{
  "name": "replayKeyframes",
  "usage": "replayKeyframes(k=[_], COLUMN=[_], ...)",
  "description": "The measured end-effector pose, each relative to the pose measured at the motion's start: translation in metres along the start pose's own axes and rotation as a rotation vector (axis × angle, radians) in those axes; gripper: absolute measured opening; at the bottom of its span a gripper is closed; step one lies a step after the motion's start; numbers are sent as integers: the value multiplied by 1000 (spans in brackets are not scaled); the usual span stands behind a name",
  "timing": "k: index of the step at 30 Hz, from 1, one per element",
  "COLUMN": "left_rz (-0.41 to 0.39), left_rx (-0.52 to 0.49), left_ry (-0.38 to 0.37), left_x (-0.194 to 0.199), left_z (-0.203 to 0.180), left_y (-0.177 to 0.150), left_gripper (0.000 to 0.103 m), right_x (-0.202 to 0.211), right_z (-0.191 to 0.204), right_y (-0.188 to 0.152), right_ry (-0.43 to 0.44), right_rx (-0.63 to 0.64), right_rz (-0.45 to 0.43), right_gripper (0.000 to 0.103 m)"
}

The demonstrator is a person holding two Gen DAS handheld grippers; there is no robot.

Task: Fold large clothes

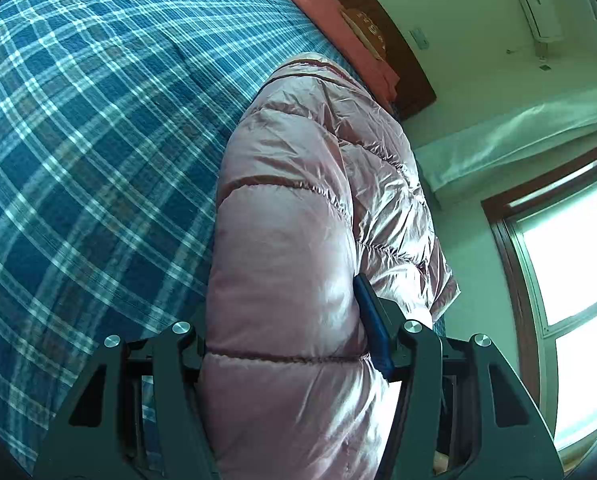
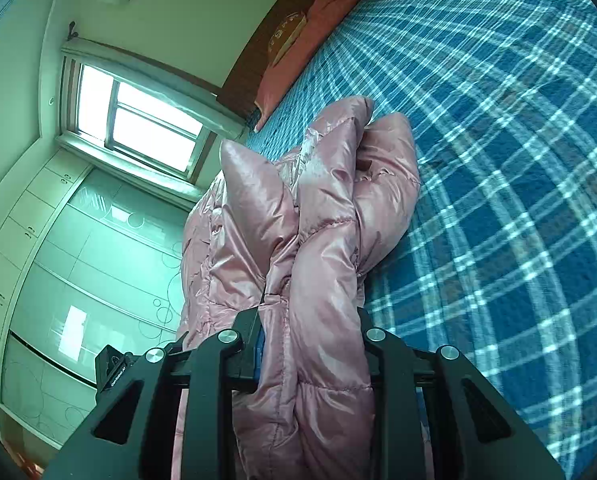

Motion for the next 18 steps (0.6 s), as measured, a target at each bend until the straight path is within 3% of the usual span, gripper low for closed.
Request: replayKeyframes(k=[5,12,18], left_rz=[11,13,25], left_rx=[57,64,45], left_ry=[28,43,48], left_x=[-9,-17,-12], left_z=[26,33,31], left_y=[14,17,20], left_gripper=[56,57,66], right_x=[-30,-23,-15], right_z=[-6,-13,-5], right_y=[-5,-10,-10], right_ry=[-3,-29,-76], right_rx=[-16,-30,-17], right_rz=[25,22,31], right_gripper=[26,27,45])
Point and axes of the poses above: each gripper's, at about its wrist camera, not at the fingertips, and x roughly against the way its jaws point, z to its left, y to its top, the point moved 3 cm from there along -x, roughly the way its jaws point, and after that the axes turned 13 degrees about y, right-handed, at the moved point
